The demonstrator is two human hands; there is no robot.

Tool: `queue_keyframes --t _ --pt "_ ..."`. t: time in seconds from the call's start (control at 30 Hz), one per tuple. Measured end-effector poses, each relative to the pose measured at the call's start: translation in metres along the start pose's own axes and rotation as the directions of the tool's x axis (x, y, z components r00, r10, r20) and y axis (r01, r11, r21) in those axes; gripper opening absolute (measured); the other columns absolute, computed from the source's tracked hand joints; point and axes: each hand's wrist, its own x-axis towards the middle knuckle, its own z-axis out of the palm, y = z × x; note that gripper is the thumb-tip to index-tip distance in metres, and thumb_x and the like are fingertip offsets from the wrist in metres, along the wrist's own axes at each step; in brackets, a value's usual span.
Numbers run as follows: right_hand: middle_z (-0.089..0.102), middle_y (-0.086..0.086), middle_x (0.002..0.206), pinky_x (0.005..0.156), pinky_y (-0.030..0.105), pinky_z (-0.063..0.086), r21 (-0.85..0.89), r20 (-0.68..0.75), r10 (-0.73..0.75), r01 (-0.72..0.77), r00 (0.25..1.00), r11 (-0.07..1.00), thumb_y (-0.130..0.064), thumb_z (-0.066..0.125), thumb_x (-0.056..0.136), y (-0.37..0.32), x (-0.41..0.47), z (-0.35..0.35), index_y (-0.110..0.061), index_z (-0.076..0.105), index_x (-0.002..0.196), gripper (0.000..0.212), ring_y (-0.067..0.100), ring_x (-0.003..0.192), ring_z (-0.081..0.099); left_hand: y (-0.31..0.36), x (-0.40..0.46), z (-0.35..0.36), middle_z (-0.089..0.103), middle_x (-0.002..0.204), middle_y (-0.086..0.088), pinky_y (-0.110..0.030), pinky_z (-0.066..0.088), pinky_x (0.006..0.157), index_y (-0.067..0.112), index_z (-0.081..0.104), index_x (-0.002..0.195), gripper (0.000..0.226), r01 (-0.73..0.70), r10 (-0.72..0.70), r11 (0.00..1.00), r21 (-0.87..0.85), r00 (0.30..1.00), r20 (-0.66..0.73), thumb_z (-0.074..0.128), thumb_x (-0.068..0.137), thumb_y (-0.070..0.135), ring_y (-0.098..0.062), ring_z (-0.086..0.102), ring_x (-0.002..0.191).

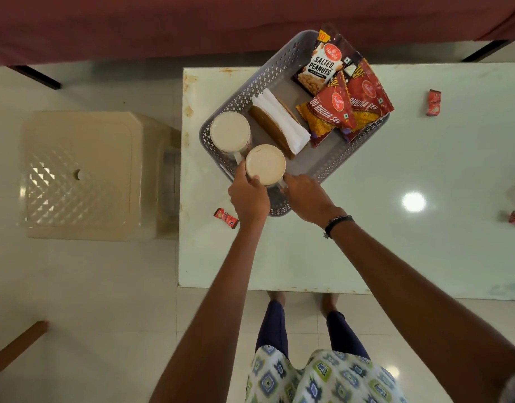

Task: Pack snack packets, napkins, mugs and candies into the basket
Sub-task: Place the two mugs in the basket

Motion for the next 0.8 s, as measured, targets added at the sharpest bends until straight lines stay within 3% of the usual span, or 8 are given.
queue_keyframes --t 0.27,0.4,0.47,0.5,0.57,0.67,0.73,0.8 --pt "0.067 0.018 0.105 0.084 0.039 0.052 -0.031 -0.065 -0.011 0.009 0.998 0.999 -0.017 0.045 0.098 -0.004 -0.007 0.007 0.000 0.054 0.114 0.025 0.030 0.091 0.062 -0.002 0.000 -0.009 0.055 0.136 -0.011 -0.040 0.046 0.100 0.008 0.048 0.133 0.039 -0.026 0.026 1.000 -0.003 0.998 0.062 0.051 0.094 0.012 -0.027 0.053 0.124" --pt "0.068 0.016 0.101 0.081 0.038 0.052 0.039 -0.181 0.055 -0.048 0.982 0.998 -0.018 0.053 0.095 -0.005 -0.007 0.014 -0.003 0.059 0.107 0.019 0.031 0.089 0.063 -0.011 -0.010 -0.025 0.063 0.123 -0.008 -0.031 0.052 0.092 0.009 0.055 0.121 0.028 -0.070 0.062 0.977 -0.200 0.997 -0.044 0.048 0.095 0.014 -0.020 0.059 0.112" --pt "0.066 0.009 0.098 0.073 0.028 0.046 0.013 -0.399 0.109 -0.113 0.911 0.994 -0.019 0.056 0.094 -0.009 -0.015 0.015 -0.007 0.061 0.101 0.015 0.023 0.086 0.060 -0.027 -0.016 -0.038 0.064 0.116 -0.006 -0.028 0.056 0.084 0.008 0.058 0.114 0.023 -0.079 0.031 0.940 -0.332 0.988 -0.149 0.048 0.093 0.010 -0.020 0.062 0.106" --pt "0.064 0.007 0.100 0.073 0.023 0.040 0.096 -0.510 0.153 -0.121 0.847 0.988 -0.017 0.053 0.095 -0.018 -0.024 0.011 -0.007 0.060 0.102 0.014 0.020 0.087 0.057 -0.039 -0.018 -0.043 0.064 0.111 -0.004 -0.027 0.058 0.079 0.007 0.059 0.110 0.021 -0.063 -0.011 0.921 -0.384 0.982 -0.187 0.048 0.093 0.007 -0.021 0.063 0.102" --pt "0.062 0.010 0.102 0.076 0.022 0.037 0.313 -0.642 0.176 0.046 0.746 0.949 -0.012 0.046 0.096 -0.047 -0.047 0.005 -0.004 0.058 0.102 0.016 0.018 0.090 0.053 -0.068 -0.020 -0.052 0.064 0.102 -0.003 -0.038 0.059 0.079 0.008 0.059 0.100 0.016 -0.016 -0.093 0.903 -0.430 0.968 -0.231 0.048 0.090 0.004 -0.027 0.064 0.098" --pt "0.064 0.009 0.095 0.076 0.026 0.044 0.302 -0.574 -0.083 0.305 0.815 0.903 -0.005 0.051 0.092 -0.097 -0.070 0.020 -0.005 0.061 0.101 0.013 0.020 0.087 0.055 -0.102 -0.020 -0.058 0.066 0.098 -0.004 -0.052 0.054 0.085 0.017 0.058 0.095 0.018 0.108 -0.198 0.917 -0.384 0.959 -0.201 0.044 0.088 0.006 -0.029 0.065 0.098" --pt "0.066 0.006 0.090 0.069 0.028 0.048 0.237 -0.444 -0.205 0.335 0.872 0.912 -0.001 0.055 0.088 -0.115 -0.069 0.045 -0.007 0.063 0.098 0.014 0.021 0.080 0.058 -0.114 -0.021 -0.060 0.067 0.098 -0.003 -0.051 0.053 0.088 0.018 0.058 0.095 0.018 0.187 -0.255 0.911 -0.369 0.956 -0.147 0.046 0.090 0.007 -0.026 0.065 0.098" --pt "0.068 0.007 0.092 0.067 0.033 0.053 0.247 -0.336 -0.178 0.269 0.925 0.931 0.001 0.056 0.085 -0.118 -0.061 0.069 -0.007 0.064 0.096 0.016 0.024 0.080 0.061 -0.118 -0.021 -0.063 0.066 0.098 -0.001 -0.049 0.054 0.090 0.017 0.058 0.097 0.017 0.238 -0.290 0.907 -0.349 0.951 -0.106 0.047 0.090 0.005 -0.024 0.065 0.098"
